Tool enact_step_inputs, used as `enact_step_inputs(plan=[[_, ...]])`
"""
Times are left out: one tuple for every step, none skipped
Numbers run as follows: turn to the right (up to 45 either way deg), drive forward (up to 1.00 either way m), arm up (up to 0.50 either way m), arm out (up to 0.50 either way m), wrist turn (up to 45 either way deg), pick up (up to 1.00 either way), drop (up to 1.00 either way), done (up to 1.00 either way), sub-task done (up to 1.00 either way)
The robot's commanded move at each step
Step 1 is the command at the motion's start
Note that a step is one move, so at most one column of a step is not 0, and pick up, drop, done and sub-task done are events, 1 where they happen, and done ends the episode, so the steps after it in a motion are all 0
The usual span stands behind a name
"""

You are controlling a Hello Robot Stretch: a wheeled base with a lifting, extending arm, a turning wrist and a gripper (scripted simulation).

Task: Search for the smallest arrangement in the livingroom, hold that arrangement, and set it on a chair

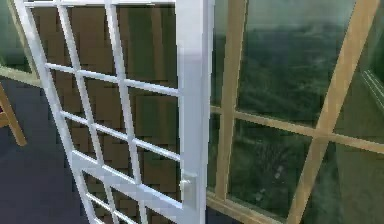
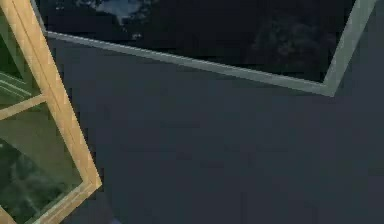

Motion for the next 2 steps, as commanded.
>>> enact_step_inputs(plan=[[-45.0, 0.00, 0.00, 0.00, 0.0, 0.00, 0.00, 0.00, 0.00], [-45.0, 0.00, 0.00, 0.00, 0.0, 0.00, 0.00, 0.00, 0.00]])
